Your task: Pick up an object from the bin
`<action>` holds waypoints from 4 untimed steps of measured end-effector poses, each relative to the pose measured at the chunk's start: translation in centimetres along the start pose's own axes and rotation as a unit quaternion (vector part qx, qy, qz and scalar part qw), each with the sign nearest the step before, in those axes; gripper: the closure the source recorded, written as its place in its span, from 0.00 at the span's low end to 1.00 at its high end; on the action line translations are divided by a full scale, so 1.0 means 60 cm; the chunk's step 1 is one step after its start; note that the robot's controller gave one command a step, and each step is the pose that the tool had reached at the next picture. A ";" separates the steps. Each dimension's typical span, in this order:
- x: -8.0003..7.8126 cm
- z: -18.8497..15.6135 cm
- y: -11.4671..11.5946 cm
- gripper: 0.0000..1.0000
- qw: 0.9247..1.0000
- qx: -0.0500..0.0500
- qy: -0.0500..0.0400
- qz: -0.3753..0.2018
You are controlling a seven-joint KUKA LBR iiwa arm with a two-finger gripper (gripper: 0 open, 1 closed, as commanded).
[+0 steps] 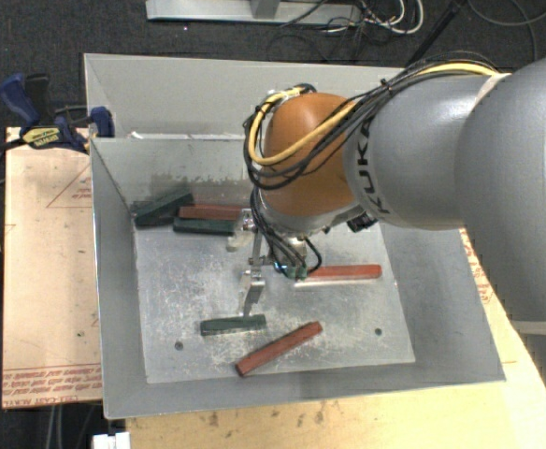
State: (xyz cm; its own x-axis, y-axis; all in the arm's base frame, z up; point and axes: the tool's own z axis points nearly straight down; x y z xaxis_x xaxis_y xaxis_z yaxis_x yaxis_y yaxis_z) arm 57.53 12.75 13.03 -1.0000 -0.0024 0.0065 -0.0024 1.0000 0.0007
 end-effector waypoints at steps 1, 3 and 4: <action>-0.003 -0.006 -0.001 0.00 1.000 0.000 -0.003 0.001; 0.077 0.088 0.016 1.00 0.992 -0.002 -0.012 -0.122; 0.059 -0.214 0.004 1.00 0.990 0.000 -0.009 -0.138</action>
Offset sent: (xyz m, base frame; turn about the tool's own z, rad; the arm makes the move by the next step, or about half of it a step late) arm -0.0528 0.0073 -0.0603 -0.2463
